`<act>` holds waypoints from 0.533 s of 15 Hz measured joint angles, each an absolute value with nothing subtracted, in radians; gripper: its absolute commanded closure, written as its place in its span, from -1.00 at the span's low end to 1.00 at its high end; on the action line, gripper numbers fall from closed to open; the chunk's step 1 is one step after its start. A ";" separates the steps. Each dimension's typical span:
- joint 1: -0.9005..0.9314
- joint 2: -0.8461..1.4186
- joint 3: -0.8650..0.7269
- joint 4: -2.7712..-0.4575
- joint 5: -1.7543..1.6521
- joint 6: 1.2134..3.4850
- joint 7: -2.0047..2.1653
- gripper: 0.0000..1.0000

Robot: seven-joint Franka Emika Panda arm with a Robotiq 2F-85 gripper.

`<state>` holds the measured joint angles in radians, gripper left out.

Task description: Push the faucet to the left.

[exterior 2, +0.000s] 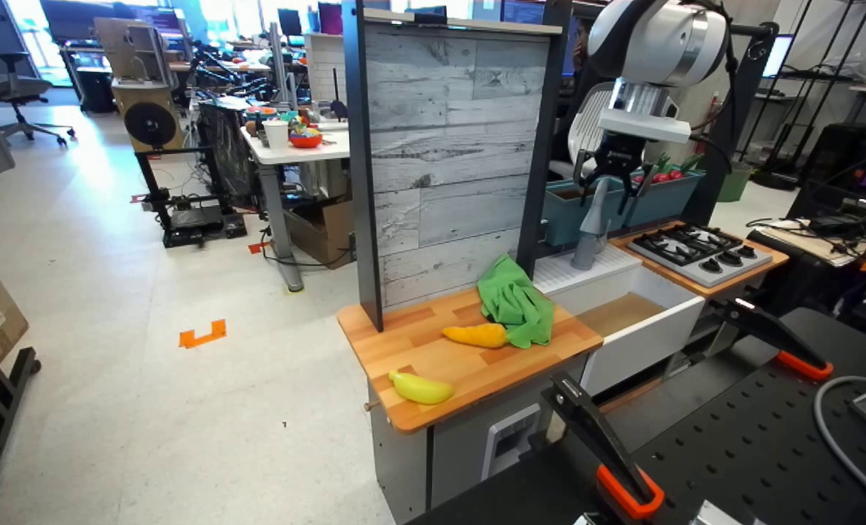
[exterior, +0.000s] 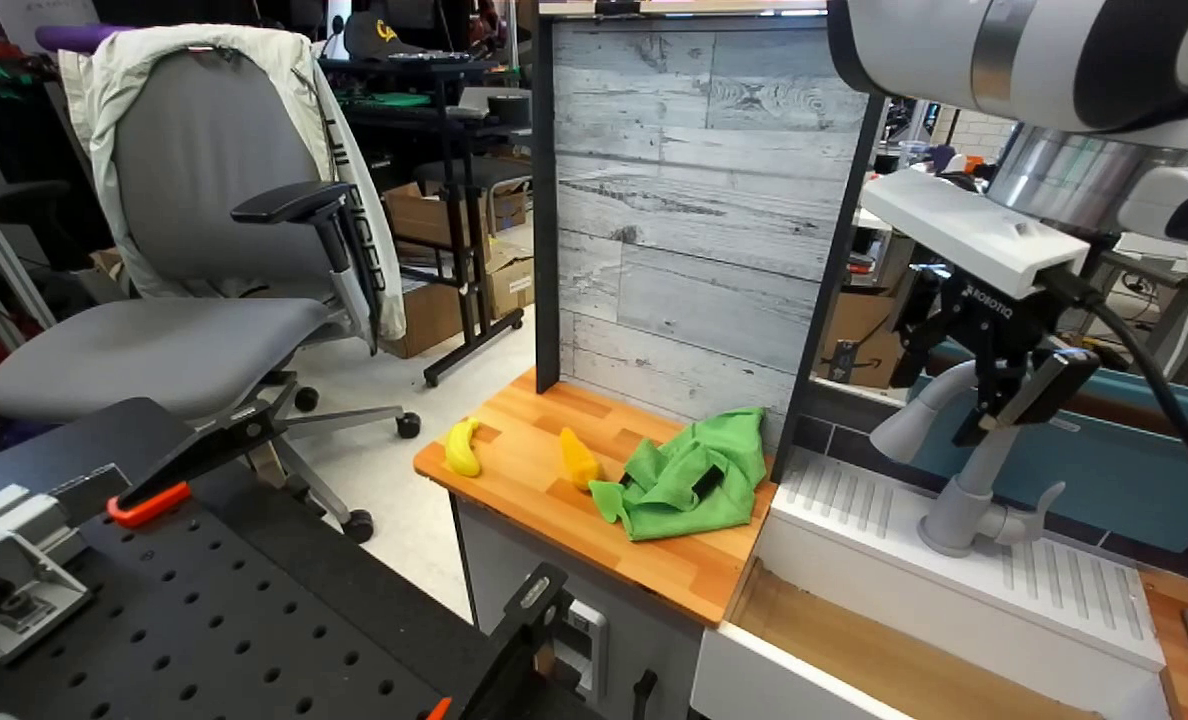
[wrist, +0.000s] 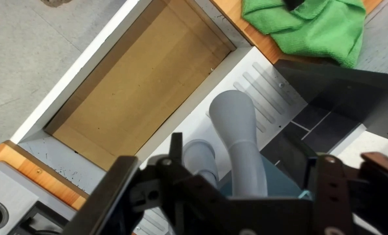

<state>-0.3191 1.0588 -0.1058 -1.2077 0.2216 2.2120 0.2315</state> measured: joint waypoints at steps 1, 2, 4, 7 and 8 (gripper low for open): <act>-0.316 1.065 -0.106 -1.203 0.221 2.212 0.232 0.27; -0.312 1.070 -0.106 -1.199 0.220 2.212 0.232 0.40; -0.304 1.076 -0.106 -1.196 0.219 2.212 0.232 0.70; -0.293 1.079 -0.112 -1.195 0.217 2.213 0.232 0.84; -0.290 1.079 -0.116 -1.195 0.217 2.214 0.232 0.84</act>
<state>-0.2899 1.0788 -0.1161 -1.1948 0.2172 2.2137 0.2316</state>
